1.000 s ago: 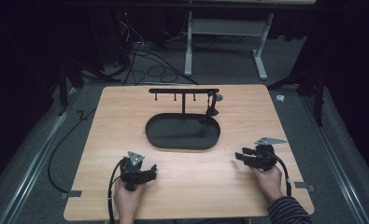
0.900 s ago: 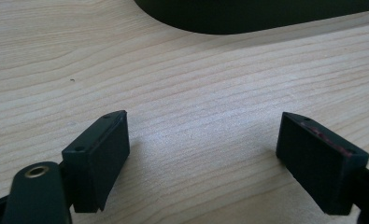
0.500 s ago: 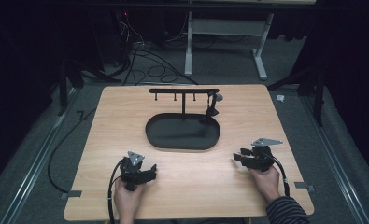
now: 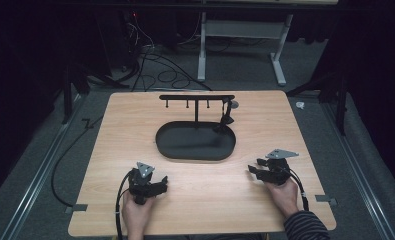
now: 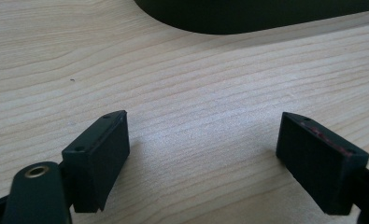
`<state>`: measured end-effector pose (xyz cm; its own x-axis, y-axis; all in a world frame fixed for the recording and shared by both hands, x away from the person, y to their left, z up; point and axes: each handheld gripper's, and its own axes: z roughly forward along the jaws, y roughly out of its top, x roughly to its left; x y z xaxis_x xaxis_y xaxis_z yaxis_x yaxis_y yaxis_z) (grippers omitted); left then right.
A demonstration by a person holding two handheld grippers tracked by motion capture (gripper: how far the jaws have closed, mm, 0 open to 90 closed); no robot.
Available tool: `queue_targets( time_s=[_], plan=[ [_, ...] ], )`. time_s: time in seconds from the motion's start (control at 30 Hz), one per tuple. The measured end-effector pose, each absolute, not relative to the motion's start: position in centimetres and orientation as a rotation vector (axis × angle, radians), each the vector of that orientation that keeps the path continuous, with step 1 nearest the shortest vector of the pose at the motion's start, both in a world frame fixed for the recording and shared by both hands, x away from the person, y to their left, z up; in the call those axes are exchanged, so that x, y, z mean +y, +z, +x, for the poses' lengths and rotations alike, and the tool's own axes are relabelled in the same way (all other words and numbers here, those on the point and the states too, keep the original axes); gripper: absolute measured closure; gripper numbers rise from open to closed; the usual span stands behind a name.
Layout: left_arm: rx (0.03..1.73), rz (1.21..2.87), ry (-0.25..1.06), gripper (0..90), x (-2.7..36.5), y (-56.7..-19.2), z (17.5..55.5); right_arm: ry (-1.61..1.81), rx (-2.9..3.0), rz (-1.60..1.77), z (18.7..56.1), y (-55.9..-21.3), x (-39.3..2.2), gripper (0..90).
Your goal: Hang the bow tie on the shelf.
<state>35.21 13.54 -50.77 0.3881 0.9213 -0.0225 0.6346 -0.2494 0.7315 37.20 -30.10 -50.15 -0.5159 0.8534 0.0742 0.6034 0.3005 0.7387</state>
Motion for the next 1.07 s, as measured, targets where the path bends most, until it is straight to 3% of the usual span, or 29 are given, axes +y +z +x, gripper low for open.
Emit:
queue_targets(
  time_s=[1.07],
  plan=[
    [1.331,1.983,0.557,17.6,13.52,-50.79,35.17,0.955,2.234,1.257,36.94,-50.21,-28.89,41.6]
  ],
)
